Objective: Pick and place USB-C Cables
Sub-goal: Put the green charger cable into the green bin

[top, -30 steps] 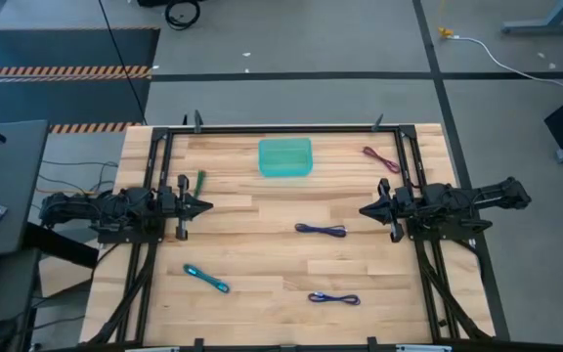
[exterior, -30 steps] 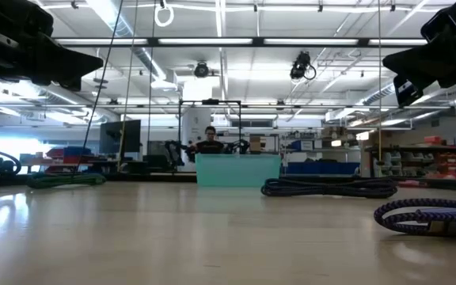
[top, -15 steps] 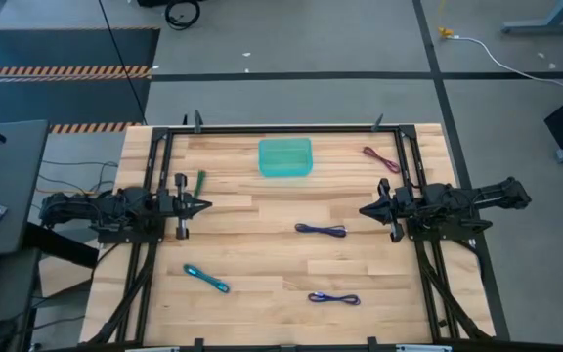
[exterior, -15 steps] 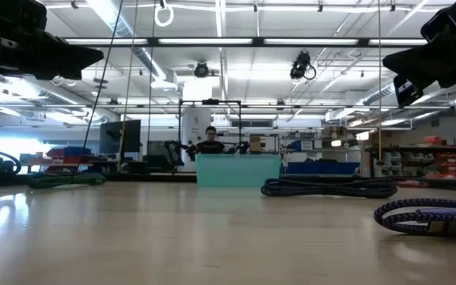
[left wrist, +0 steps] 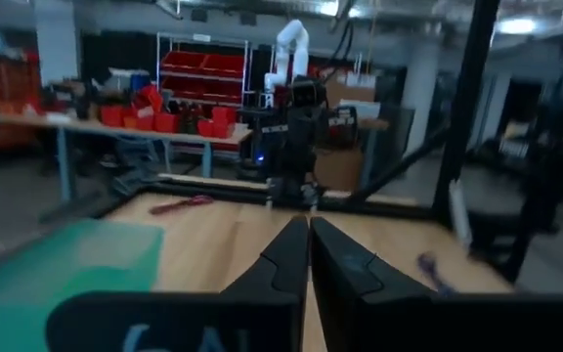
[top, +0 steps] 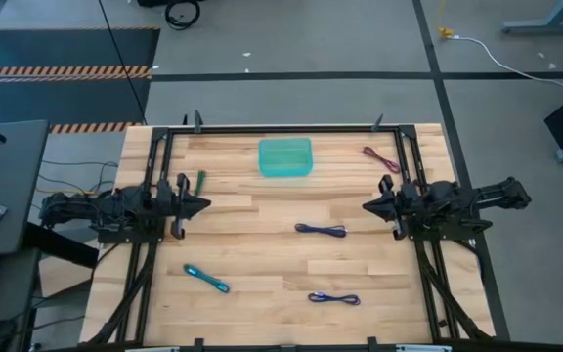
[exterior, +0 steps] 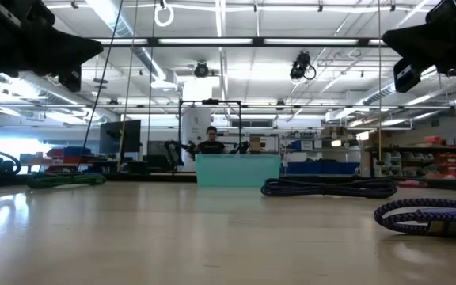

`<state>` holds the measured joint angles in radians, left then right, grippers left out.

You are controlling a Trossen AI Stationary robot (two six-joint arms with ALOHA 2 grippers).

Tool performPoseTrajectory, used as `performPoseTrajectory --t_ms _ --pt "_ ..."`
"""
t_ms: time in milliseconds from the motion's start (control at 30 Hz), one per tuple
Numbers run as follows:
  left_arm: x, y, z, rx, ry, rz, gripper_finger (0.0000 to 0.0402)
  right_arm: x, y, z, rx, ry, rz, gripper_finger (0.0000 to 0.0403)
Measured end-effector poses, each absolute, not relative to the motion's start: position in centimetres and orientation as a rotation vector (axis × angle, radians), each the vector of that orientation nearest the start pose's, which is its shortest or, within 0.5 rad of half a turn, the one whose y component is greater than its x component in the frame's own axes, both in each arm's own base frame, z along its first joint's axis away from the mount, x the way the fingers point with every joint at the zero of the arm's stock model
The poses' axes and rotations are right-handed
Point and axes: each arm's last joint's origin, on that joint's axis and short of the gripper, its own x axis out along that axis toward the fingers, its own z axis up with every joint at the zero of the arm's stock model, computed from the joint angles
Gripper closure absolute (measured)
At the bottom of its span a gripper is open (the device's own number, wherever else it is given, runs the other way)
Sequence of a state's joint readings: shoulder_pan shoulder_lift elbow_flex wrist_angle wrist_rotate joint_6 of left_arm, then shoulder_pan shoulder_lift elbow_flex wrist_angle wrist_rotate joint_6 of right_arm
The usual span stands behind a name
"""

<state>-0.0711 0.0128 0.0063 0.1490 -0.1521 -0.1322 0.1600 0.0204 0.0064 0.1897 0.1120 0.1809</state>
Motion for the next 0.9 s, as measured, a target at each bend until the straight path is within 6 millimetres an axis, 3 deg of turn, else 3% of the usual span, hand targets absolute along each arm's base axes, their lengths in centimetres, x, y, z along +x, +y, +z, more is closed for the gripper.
performPoseTrajectory --t_ms 133,333,433,600,767,900 --pt "9.7 -0.3 17.9 -0.283 -0.155 0.061 0.0379 9.6 1.2 18.5 0.209 -0.201 0.066 0.0380" --pt "9.6 -0.1 18.5 -0.310 -0.216 0.089 0.0378 9.6 1.2 18.6 0.216 -0.204 0.068 0.0380" --pt "9.4 0.0 18.8 -0.360 -0.128 0.159 0.0362 9.5 1.2 18.6 0.203 -0.207 0.066 0.0380" --pt "8.4 0.6 20.1 -0.453 0.150 0.391 0.0287 9.5 1.1 18.9 0.191 -0.242 0.036 0.0380" --pt "8.2 1.0 23.7 -0.567 0.241 0.610 0.0189 9.5 1.1 18.9 0.190 -0.239 0.034 0.0380" --pt "9.1 1.4 25.9 -0.606 0.406 0.748 0.0143 9.5 1.1 18.8 0.190 -0.236 0.034 0.0380"
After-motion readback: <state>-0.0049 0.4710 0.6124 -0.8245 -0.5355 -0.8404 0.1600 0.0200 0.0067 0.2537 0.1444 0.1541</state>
